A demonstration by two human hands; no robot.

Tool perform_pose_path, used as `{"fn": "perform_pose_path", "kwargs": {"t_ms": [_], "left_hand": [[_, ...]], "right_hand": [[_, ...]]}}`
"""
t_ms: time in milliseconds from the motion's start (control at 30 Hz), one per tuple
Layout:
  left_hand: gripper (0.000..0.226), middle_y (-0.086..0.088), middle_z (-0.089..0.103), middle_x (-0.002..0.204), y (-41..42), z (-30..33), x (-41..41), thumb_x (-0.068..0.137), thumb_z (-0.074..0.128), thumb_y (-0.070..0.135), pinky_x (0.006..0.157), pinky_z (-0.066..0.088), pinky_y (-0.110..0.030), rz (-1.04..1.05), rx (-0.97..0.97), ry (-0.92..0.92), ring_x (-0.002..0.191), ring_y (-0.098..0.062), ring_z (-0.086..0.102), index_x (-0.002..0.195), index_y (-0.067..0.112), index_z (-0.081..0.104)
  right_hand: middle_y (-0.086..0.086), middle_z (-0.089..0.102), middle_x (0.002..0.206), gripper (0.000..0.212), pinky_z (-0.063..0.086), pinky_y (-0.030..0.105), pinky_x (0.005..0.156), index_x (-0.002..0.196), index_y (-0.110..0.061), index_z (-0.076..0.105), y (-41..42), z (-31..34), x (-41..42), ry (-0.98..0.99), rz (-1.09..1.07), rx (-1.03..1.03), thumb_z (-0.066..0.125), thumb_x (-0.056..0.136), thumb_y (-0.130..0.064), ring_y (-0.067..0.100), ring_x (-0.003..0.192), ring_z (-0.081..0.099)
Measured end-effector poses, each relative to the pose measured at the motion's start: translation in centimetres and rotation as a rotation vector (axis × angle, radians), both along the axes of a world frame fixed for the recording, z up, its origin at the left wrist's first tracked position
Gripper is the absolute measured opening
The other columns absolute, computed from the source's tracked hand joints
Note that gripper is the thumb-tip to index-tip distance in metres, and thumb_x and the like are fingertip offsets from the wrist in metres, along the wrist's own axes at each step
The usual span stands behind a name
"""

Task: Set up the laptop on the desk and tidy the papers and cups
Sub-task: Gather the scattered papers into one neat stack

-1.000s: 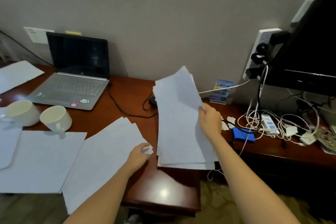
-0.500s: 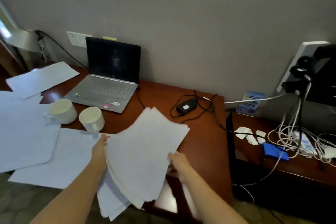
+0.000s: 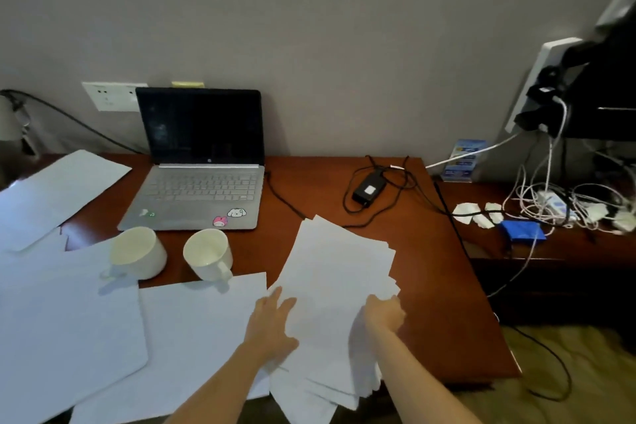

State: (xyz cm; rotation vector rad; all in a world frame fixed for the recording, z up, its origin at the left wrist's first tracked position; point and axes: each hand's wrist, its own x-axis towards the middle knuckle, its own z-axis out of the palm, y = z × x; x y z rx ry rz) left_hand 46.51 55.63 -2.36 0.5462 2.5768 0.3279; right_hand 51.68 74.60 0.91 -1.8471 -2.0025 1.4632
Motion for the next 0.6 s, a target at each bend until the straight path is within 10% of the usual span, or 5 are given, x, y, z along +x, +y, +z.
{"fn": "perform_pose_path", "kwargs": {"t_ms": [233, 600], "left_hand": [[0.094, 0.003, -0.007, 0.162, -1.4, -0.7, 0.0, 0.076, 0.070, 0.049, 0.117, 0.016, -0.047, -0.153, -0.057, -0.001, 0.148, -0.027, 0.000, 0.150, 0.035, 0.013], [0.095, 0.003, -0.005, 0.162, -2.3, -1.3, -0.6, 0.074, 0.071, 0.051, 0.117, 0.017, -0.049, -0.217, -0.067, 0.012, 0.148, -0.027, 0.002, 0.149, 0.035, 0.015]], "right_hand": [[0.019, 0.031, 0.144, 0.076, 0.042, 0.050, 0.100, 0.146, -0.008, 0.024, -1.3, -0.2, -0.1, -0.083, 0.082, 0.031, 0.065, 0.084, -0.026, 0.043, 0.127, 0.038], [0.019, 0.063, 0.115, 0.051, 0.051, 0.046, 0.087, 0.117, 0.005, 0.060, 0.5, 1.7, 0.6, 0.213, -0.046, -0.532, 0.080, 0.075, -0.015, 0.038, 0.094, 0.063]]}}
